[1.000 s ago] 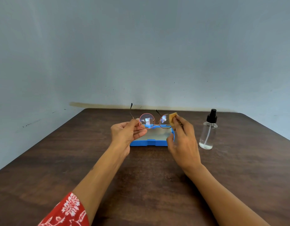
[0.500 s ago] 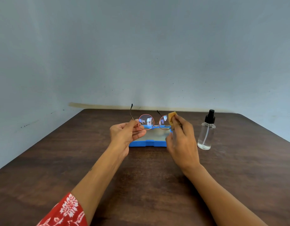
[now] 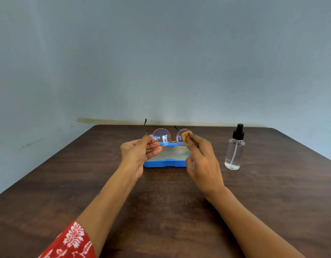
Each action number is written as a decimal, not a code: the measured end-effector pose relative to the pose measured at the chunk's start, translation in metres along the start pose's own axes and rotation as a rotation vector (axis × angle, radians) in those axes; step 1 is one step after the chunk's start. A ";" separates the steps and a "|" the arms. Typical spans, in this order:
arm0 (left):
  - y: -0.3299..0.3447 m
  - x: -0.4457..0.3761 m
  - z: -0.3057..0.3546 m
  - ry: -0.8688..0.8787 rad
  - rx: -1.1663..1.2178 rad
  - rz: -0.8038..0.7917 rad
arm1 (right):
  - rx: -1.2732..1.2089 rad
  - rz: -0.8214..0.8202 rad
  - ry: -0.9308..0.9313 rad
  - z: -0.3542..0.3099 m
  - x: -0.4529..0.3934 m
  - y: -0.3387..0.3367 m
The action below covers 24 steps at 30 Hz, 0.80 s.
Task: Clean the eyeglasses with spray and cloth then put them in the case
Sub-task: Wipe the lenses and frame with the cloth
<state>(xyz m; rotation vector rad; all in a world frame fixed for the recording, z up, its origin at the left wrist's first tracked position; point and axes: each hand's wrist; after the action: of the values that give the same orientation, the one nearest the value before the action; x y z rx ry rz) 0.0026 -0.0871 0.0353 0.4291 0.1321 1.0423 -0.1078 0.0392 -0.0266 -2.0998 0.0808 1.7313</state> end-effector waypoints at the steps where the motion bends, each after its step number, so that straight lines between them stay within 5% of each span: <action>1: 0.000 0.000 0.000 0.003 0.003 0.002 | -0.012 -0.017 -0.044 -0.004 0.000 0.001; 8: -0.003 -0.002 0.001 0.107 -0.025 -0.017 | -0.101 -0.048 -0.089 -0.005 -0.001 -0.003; 15: -0.015 0.005 -0.010 0.365 -0.201 -0.082 | -0.262 0.077 0.833 0.019 -0.007 -0.018; 24: -0.015 0.011 -0.033 0.492 -0.315 -0.164 | -0.665 -0.040 1.207 0.023 -0.009 -0.012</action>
<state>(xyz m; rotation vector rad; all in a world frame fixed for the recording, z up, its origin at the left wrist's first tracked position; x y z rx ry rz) 0.0107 -0.0747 0.0002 -0.1293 0.4275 0.9693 -0.1279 0.0565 -0.0181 -3.2787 -0.2204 0.2145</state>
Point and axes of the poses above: each hand's wrist, its own x-axis away from the middle knuckle, its own y-axis out of the palm, z = x × y, and after that the axes turned 8 degrees about z, right-handed
